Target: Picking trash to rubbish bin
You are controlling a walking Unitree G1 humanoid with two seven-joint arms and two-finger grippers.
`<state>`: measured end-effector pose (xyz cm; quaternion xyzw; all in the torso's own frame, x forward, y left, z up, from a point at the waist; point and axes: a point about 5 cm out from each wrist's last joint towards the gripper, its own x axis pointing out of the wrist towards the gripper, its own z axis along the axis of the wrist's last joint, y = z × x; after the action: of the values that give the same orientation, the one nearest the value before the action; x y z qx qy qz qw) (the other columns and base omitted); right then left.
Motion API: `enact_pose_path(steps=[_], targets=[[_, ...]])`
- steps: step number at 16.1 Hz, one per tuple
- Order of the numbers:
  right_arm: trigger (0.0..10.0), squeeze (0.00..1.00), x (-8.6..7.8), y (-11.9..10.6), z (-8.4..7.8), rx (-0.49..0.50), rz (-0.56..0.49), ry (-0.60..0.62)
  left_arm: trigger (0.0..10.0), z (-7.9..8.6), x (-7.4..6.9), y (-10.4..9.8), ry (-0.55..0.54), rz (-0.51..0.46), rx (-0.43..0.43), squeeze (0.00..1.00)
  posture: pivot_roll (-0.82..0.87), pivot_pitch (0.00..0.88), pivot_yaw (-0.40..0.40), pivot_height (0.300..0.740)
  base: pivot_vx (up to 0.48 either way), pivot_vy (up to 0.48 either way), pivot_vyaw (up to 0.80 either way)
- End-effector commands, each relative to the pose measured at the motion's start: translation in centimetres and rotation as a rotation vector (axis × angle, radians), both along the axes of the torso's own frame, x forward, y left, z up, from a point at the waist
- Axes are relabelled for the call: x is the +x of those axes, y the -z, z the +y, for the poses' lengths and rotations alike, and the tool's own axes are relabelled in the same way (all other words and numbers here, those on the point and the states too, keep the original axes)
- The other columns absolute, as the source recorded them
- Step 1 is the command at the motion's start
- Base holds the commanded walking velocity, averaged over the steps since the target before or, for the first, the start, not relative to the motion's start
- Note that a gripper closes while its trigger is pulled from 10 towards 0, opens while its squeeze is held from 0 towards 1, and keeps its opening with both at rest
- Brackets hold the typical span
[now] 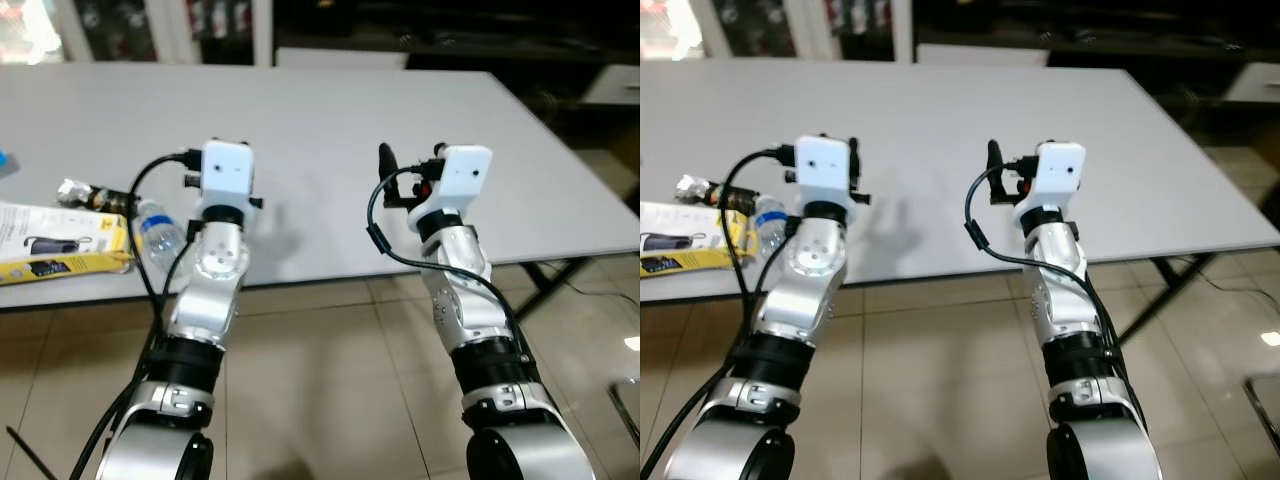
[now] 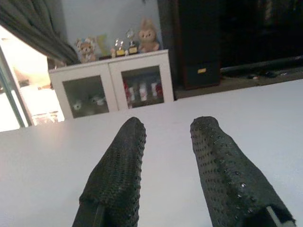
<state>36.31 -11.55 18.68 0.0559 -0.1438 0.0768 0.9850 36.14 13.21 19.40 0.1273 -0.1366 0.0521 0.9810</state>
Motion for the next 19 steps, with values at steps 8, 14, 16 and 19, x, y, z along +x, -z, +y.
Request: enact_pose_path(steps=[8, 14, 16, 19], targets=[[10.0, 0.0, 0.06, -0.53, 0.01, 0.012, -0.016, 0.0, 10.0, -0.22, -0.06, -0.66, -0.001, -0.028, 0.008, 0.0, -0.03, 0.021, -0.099, 0.74, 0.417, 0.0, 0.38], [10.0, 0.0, 0.02, -0.48, 0.21, -0.008, -0.016, -0.008, 10.0, -0.28, -0.09, -0.68, 0.003, -0.036, -0.003, 0.0, -0.03, 0.02, -0.098, 0.74, 0.341, 0.0, 0.0], [10.0, 0.0, 0.02, -0.48, 0.3, -0.015, -0.017, -0.011, 10.0, -0.28, -0.13, -0.74, 0.007, -0.041, 0.0, 0.0, -0.03, 0.022, -0.098, 0.74, 0.0, 0.0, 0.22], [10.0, 0.0, -0.02, -0.47, 0.35, -0.017, -0.019, -0.014, 10.0, -0.33, -0.12, -0.74, 0.005, -0.037, 0.002, 0.0, -0.03, 0.021, -0.097, 0.74, 0.0, 0.0, 0.74]])
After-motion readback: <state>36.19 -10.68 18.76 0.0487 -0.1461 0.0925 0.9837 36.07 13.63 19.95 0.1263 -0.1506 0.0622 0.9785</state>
